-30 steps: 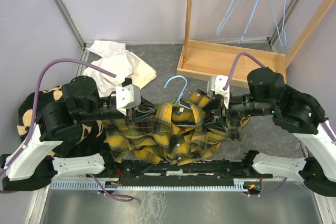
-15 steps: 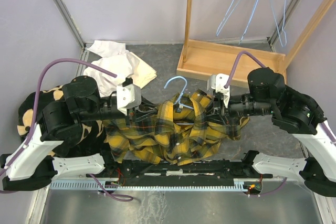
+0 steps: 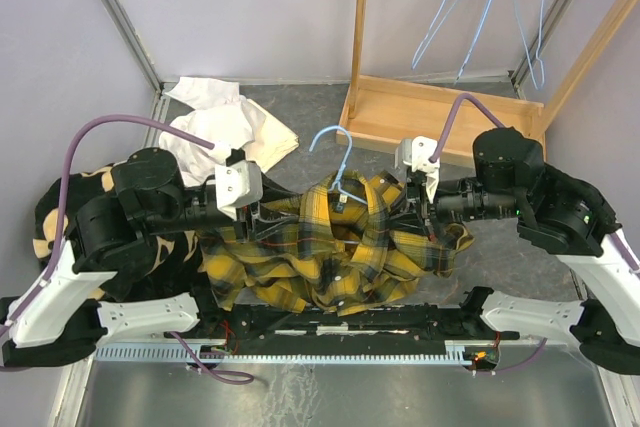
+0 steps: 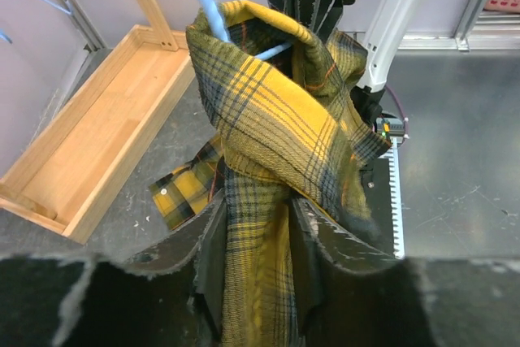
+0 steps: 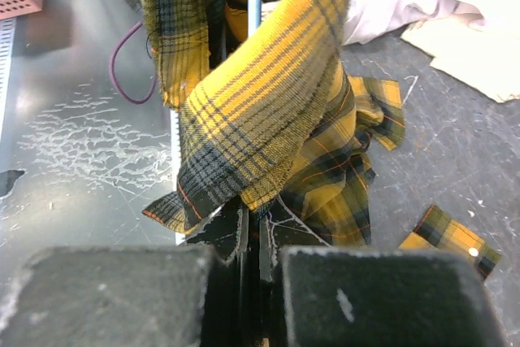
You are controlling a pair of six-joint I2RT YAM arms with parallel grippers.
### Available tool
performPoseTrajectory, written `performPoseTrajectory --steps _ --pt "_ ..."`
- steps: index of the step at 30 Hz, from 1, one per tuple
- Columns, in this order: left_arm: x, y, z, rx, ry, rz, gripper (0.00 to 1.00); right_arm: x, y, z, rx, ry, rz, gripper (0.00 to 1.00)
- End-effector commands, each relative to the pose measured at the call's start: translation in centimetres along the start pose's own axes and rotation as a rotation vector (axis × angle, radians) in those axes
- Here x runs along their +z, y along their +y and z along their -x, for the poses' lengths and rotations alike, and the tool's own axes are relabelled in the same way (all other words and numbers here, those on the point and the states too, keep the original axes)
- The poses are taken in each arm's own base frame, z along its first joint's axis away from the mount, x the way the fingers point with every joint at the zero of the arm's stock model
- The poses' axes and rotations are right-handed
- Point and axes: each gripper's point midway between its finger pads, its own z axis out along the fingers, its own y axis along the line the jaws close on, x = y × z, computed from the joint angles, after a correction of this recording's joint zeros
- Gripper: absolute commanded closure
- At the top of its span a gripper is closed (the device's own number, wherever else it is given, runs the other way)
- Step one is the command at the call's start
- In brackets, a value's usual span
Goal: Place the shirt on the hanger
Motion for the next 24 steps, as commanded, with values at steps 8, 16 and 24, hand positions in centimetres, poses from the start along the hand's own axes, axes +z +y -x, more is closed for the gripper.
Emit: performPoseTrajectory --steps 8,16,24 --pt "-2.9 1.6 0.0 -0.012 -0.021 0.159 0.56 -4.3 -2.1 1.8 -0.124 -0.057 -0.224 1.0" --pt "-4.8 4.1 -2.2 -0.07 0.029 0.351 0.55 -8.5 -2.5 1.0 -0.151 -0.048 -0.369 1.0" --pt "-4.9 6.9 -3.0 -0.133 0.013 0.53 0.39 -14.5 -4.6 3.2 -0.102 -0.114 -0.651 1.0"
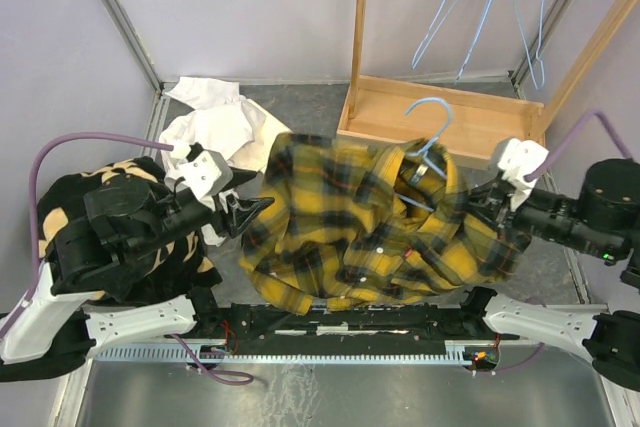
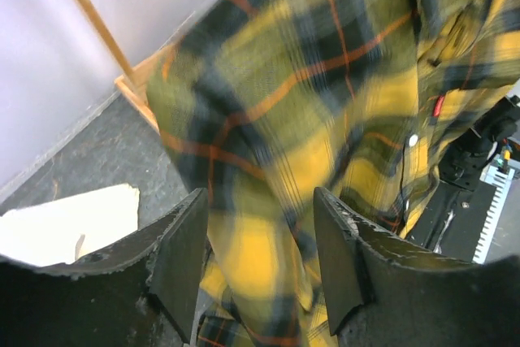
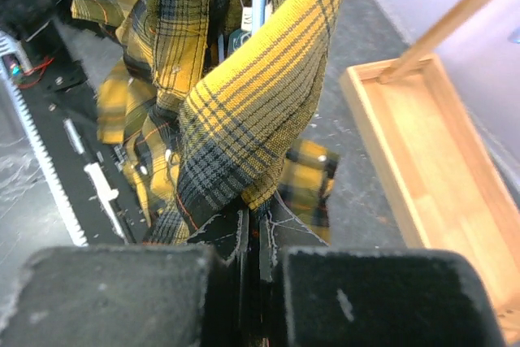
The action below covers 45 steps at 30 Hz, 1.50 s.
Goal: Place the shirt on the hanger
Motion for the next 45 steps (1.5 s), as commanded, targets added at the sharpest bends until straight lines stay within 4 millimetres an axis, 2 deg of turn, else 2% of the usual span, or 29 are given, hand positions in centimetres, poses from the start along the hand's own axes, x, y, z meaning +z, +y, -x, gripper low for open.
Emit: performPoseTrajectory --steps 1,4,5,7,13,16,19,24,26,27,29,31,36,38,40,42,45 --pt "1.2 1.2 0.8 -0.078 -0.035 0.095 0.38 -3.9 -4.1 4.3 0.028 -0.139 -0.232 1.0" --pt "1.9 1.4 0.8 -0.086 -0.032 0.107 0.34 -6.8 -5.3 8.2 0.034 -0.26 -0.291 1.0" --pt "2.1 1.4 0.9 -0.087 -0.032 0.109 0.21 -7.6 -5.6 9.5 0.036 -0.299 -0.308 1.0" --pt "2.1 1.6 1.1 -0.091 -0.04 0.119 0.17 -9.0 -6.2 11.8 0.033 -0.367 -0.33 1.0" --pt "2.2 2.0 1.6 -0.101 -0.058 0.147 0.16 -9.7 -6.9 16.0 0.021 -0.496 -0.347 1.0" --pt "2.1 2.1 1.5 -0.108 -0.055 0.152 0.16 -9.0 -6.4 16.0 0.015 -0.486 -0.31 1.0" --pt "2.6 1.9 0.7 -0.111 -0.037 0.147 0.16 -7.0 -4.9 13.4 -0.004 -0.375 -0.228 1.0" --pt "3.9 1.5 -0.7 -0.099 0.012 0.138 0.16 -3.6 -1.7 6.5 0.036 -0.157 -0.078 1.0" --pt "4.7 1.3 -1.3 -0.091 0.028 0.137 0.17 -1.9 0.0 3.9 0.079 -0.102 -0.003 1.0" --pt "5.0 1.3 -1.4 -0.09 0.03 0.137 0.17 -1.8 0.8 2.9 0.107 -0.111 0.027 1.0" --pt "5.8 1.1 -1.9 -0.087 0.037 0.131 0.18 0.8 1.8 0.1 0.185 -0.087 0.052 1.0" --pt "6.5 0.6 -2.3 -0.085 0.035 0.107 0.18 2.6 1.9 -2.2 0.309 -0.088 0.015 1.0" --pt "8.4 -0.6 -3.1 -0.092 0.041 0.06 0.18 6.4 1.3 -9.8 0.584 -0.014 -0.15 1.0" --pt "9.0 -1.0 -3.4 -0.088 0.059 0.044 0.18 6.8 0.7 -12.5 0.647 0.014 -0.234 1.0" --pt "9.6 -1.4 -3.7 -0.084 0.074 0.024 0.19 6.2 -0.7 -15.0 0.7 0.028 -0.366 1.0" --pt "10.0 -1.7 -3.8 -0.083 0.078 0.007 0.19 4.6 -2.5 -17.0 0.743 0.019 -0.523 1.0" --pt "10.2 -1.9 -4.0 -0.085 0.08 0.001 0.2 1.7 -4.9 -18.3 0.769 -0.011 -0.714 1.0"
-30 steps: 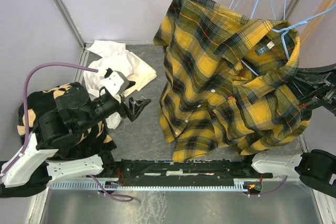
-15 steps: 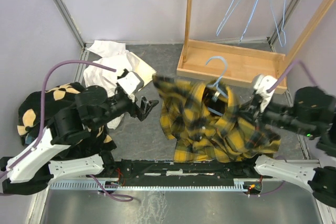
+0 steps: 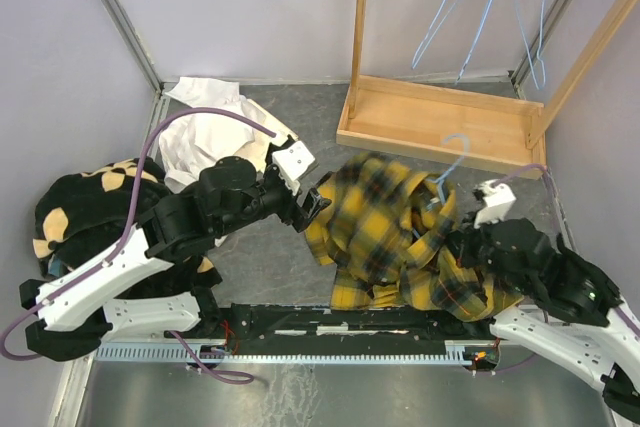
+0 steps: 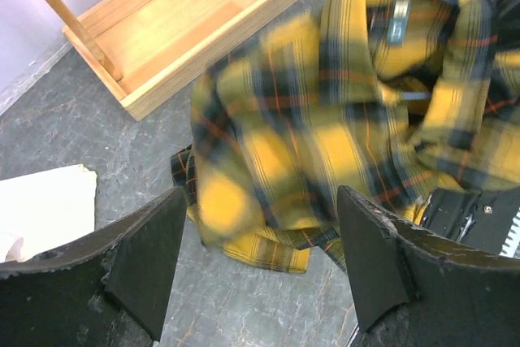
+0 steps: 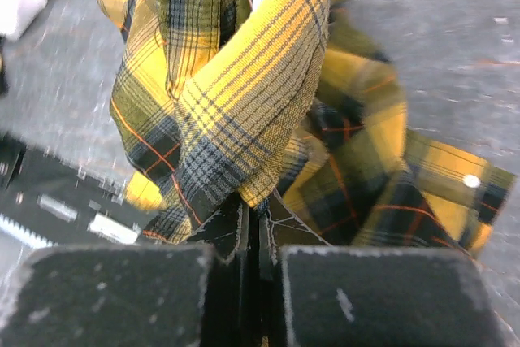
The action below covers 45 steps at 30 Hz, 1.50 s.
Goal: Place the shirt on the hanger
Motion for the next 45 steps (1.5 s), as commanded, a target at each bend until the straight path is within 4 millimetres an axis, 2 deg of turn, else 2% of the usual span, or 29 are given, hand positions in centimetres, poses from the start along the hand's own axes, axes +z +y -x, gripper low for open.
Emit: performPoseTrajectory --steps 1,5,10,13,18,21,26,31,35,39,42,45 --pt "0.0 -0.9 2.2 -0.037 -0.086 -0.043 0.2 -2.5 -4.8 4.0 0.19 -0.241 -0.259 1.0" --pt "0.4 -1.4 1.9 -0.043 -0.086 -0.066 0.2 -3.3 -6.7 2.9 0.194 -0.146 -0.402 1.0" --pt "1.1 -1.8 2.0 -0.042 -0.075 -0.082 0.2 -3.8 -8.6 2.5 0.29 -0.233 -0.481 1.0" --pt "1.5 -2.1 2.1 -0.041 -0.075 -0.098 0.2 -3.6 -8.8 2.5 0.286 -0.224 -0.514 1.0" --pt "2.1 -2.6 2.1 -0.028 -0.054 -0.121 0.21 -3.0 -8.6 3.6 0.269 -0.236 -0.536 1.0" --pt "2.2 -2.8 2.1 -0.029 -0.05 -0.132 0.22 -2.0 -8.1 4.0 0.234 -0.219 -0.543 1.0" --pt "1.8 -2.8 2.2 -0.042 -0.056 -0.134 0.22 0.7 -6.8 4.7 0.159 -0.156 -0.525 1.0" --pt "1.3 -2.8 2.3 -0.05 -0.058 -0.135 0.22 3.6 -7.3 5.5 0.219 -0.095 -0.435 1.0" --pt "0.9 -2.8 2.2 -0.047 -0.049 -0.138 0.22 4.7 -8.8 6.4 0.297 -0.089 -0.377 1.0" --pt "0.5 -2.7 2.1 -0.039 -0.045 -0.141 0.22 5.0 -11.5 6.6 0.445 -0.108 -0.364 1.0" --pt "0.2 -2.6 1.9 -0.029 -0.04 -0.141 0.22 4.5 -14.3 6.9 0.575 -0.156 -0.374 1.0" --pt "-0.1 -2.7 1.8 -0.022 -0.035 -0.149 0.22 2.9 -17.9 7.6 0.625 -0.198 -0.486 1.0"
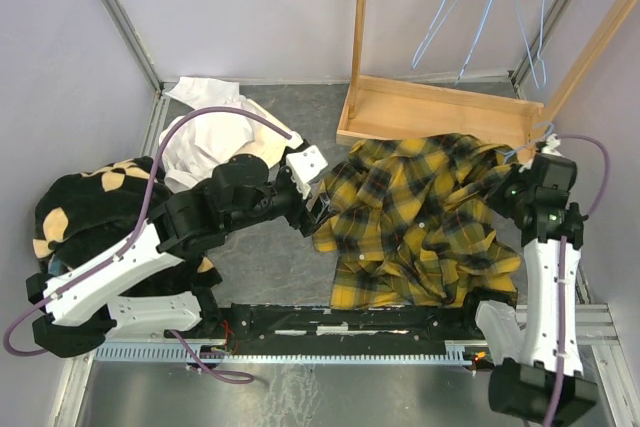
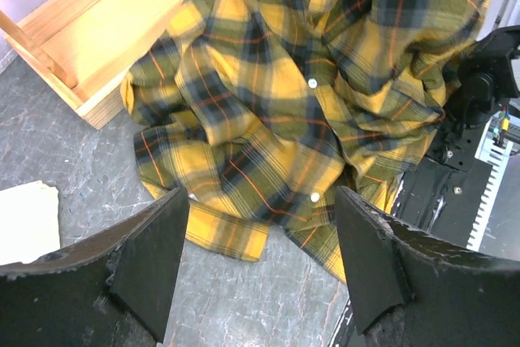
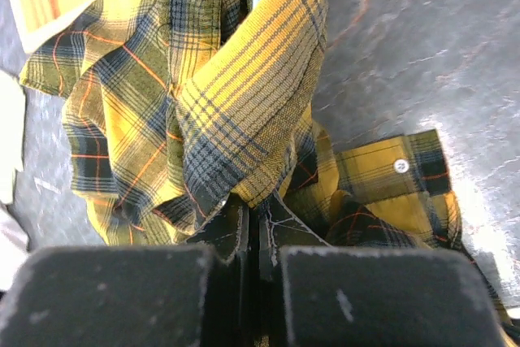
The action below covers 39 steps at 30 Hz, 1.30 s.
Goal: Place the shirt on the hanger
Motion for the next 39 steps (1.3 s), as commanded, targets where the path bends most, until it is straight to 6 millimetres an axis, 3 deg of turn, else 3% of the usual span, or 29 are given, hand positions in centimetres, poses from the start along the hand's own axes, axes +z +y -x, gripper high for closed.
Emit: performPoseTrajectory --steps 1,6,8,14,21,29,33,39 --pt "-1.6 -0.7 2.3 -0.019 -0.065 -0.038 0.22 0.0 -0.2 5.3 0.02 -0.129 0.03 1.0" --pt "-1.6 -2.3 2.3 -0.028 -0.069 -0.126 0.22 -0.2 -2.4 10.4 -0.053 -0.256 -0.118 1.0" --pt "-1.5 -2.9 2.1 -0.033 -0.059 -0.162 0.22 -0.9 -2.2 12.7 -0.116 -0.279 -0.149 1.0" --pt "-2.2 -3.3 1.6 -0.047 -0.067 -0.177 0.24 0.5 1.3 16.7 -0.299 -0.2 -0.014 1.0" --pt "-3.8 -2.6 1.2 -0.079 -0.118 -0.132 0.24 -0.3 1.8 22.4 -0.451 -0.245 -0.086 1.0" --pt "-3.5 -2.5 1.2 -0.082 -0.112 -0.126 0.24 -0.3 5.5 27.4 -0.611 -0.321 -0.135 1.0" --pt "-3.8 -2.3 1.4 -0.095 -0.122 -0.117 0.24 0.8 8.3 28.3 -0.712 -0.32 -0.143 1.0" --pt "-4.5 -2.3 1.4 -0.13 -0.143 -0.109 0.24 2.7 13.9 26.6 -0.86 -0.318 -0.082 1.0"
